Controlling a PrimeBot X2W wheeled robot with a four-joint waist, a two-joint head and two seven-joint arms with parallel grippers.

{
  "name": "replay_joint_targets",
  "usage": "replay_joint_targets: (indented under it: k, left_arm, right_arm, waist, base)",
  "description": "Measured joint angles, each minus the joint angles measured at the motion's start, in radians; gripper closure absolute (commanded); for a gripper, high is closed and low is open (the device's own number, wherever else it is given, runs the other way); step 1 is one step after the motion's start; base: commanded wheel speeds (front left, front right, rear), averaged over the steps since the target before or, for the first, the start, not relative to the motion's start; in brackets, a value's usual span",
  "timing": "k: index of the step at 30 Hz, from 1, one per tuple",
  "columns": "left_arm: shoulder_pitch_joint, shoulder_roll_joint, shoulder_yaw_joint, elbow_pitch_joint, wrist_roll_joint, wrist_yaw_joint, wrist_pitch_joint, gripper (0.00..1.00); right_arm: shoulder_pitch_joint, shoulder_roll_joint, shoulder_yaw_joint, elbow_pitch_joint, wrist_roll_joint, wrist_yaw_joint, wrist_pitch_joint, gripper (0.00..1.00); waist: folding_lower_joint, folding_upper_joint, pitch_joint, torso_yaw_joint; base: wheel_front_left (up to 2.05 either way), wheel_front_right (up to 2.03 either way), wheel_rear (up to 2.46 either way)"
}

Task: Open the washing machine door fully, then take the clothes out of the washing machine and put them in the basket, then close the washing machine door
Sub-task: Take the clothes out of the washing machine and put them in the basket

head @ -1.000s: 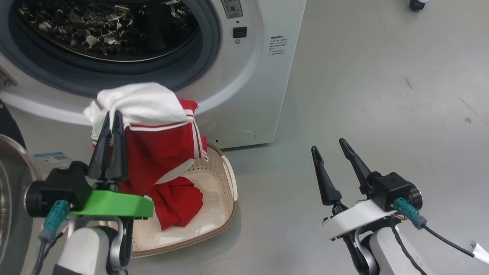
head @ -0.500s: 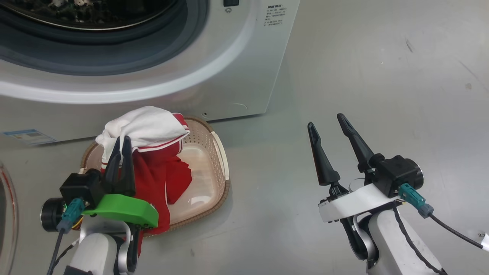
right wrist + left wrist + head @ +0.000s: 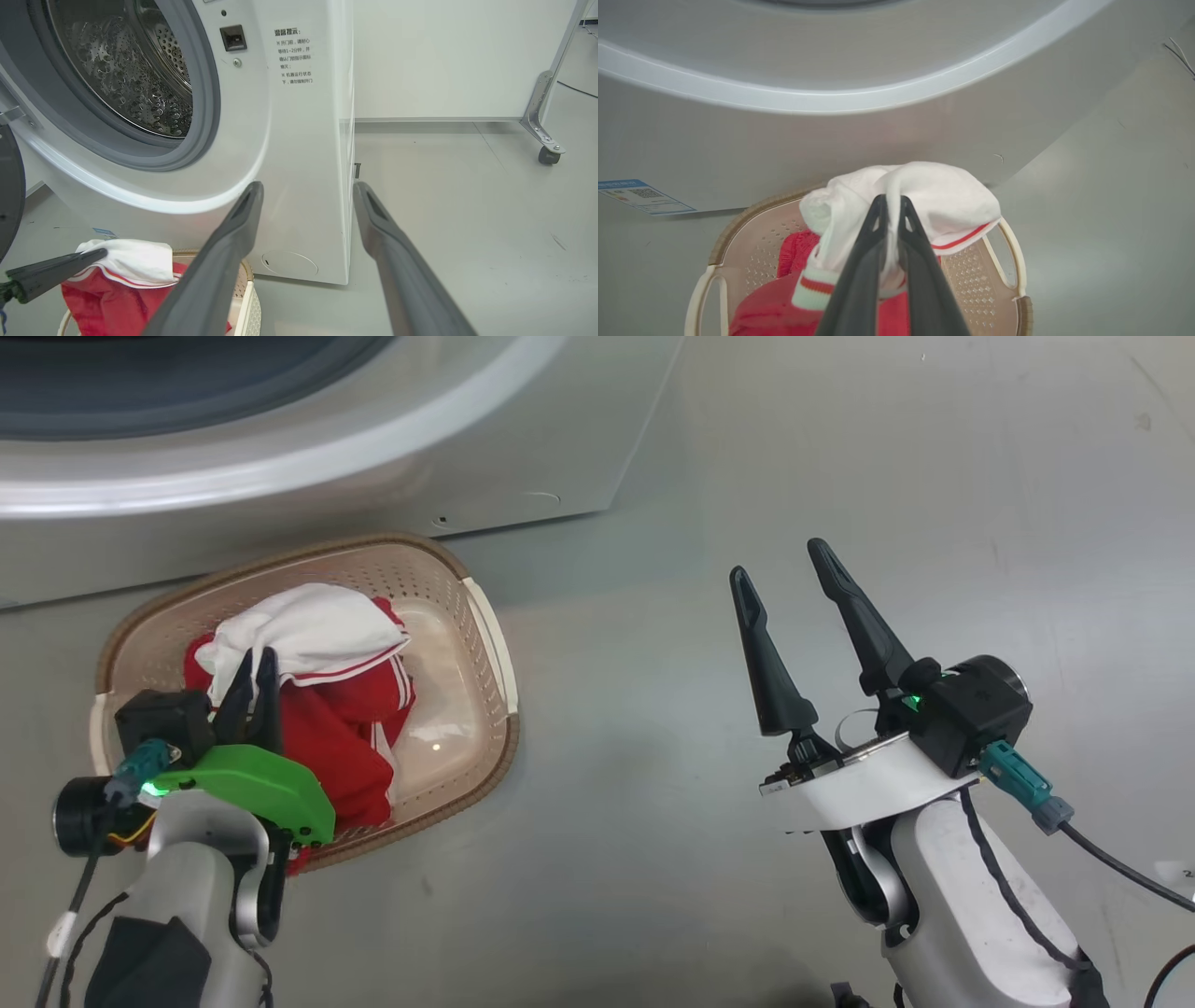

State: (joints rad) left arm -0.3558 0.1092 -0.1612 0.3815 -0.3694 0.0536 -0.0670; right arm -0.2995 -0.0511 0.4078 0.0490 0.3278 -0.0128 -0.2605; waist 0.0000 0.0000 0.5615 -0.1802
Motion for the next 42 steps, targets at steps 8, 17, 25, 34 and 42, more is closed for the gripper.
replay_joint_targets:
  k: [8,17,25,34,42]
  left_arm:
    - [-0.088,0.010,0.009,0.134,-0.017,-0.019,0.036,1.00]
    - [-0.160,0.010,0.024,0.283,-0.044,-0.041,0.057,1.00]
    - [-0.204,0.009,0.028,0.375,-0.044,-0.052,0.043,1.00]
    - [-0.218,-0.007,0.025,0.453,-0.052,-0.080,0.003,0.00]
    - [-0.220,-0.024,0.026,0.468,-0.067,-0.104,-0.100,0.00]
  right_arm:
    - [-0.035,0.000,0.003,-0.017,0.024,-0.017,0.000,0.00]
    - [-0.068,0.000,0.007,-0.015,0.024,-0.025,0.000,0.00]
    - [-0.083,0.000,0.015,0.002,0.024,-0.025,0.000,0.00]
    - [-0.083,0.000,0.011,0.026,0.024,-0.025,0.000,0.00]
    - [-0.082,-0.001,-0.013,0.051,0.023,-0.025,0.000,0.00]
  waist:
    - [0.0000,0.0000,0.092,-0.040]
    - [0.0000,0.0000,0.152,-0.061]
    - [0.0000,0.0000,0.147,-0.062]
    - [0.0000,0.0000,0.110,-0.055]
    - [0.0000,0.0000,0.055,-0.037]
  base:
    - [0.00,0.00,0.00]
    - [0.00,0.00,0.00]
    - [0.00,0.00,0.00]
    - [0.00,0.00,0.00]
    - [0.00,0.00,0.00]
